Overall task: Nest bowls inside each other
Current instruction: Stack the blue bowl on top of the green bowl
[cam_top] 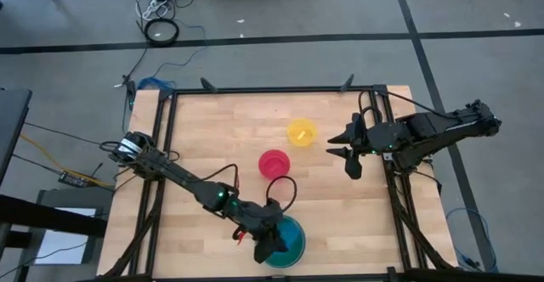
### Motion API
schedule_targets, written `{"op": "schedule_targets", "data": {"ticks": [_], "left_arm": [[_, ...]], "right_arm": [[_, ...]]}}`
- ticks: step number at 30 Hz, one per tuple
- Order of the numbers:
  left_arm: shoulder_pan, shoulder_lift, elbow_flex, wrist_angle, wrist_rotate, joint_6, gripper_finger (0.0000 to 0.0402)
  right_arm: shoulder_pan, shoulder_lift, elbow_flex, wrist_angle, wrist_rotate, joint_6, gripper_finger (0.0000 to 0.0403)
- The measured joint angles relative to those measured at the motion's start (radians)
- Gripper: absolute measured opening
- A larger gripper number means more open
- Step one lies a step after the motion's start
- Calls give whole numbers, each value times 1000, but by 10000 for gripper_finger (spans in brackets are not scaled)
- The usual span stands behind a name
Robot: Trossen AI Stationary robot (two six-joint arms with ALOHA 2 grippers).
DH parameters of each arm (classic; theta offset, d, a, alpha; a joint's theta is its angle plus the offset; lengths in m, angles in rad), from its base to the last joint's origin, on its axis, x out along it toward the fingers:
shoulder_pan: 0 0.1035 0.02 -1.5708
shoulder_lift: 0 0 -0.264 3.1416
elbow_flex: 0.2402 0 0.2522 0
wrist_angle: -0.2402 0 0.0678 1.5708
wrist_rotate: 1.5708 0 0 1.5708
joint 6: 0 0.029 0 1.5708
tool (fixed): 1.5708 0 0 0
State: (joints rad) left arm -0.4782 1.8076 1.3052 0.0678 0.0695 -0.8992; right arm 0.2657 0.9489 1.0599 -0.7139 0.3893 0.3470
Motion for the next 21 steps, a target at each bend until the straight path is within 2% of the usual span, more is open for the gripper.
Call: {"op": "schedule_targets", "data": {"ticks": [11,17,21], "left_arm": [[0,0,0,-8,45,-54,150],[-2,0,0,-83,13,-83,150],[-2,-7,0,-71,6,-91,150]], "right_arm": [[0,0,0,0,0,3,129],[0,0,0,0,0,3,130],[0,0,0,0,1,3,129]]}}
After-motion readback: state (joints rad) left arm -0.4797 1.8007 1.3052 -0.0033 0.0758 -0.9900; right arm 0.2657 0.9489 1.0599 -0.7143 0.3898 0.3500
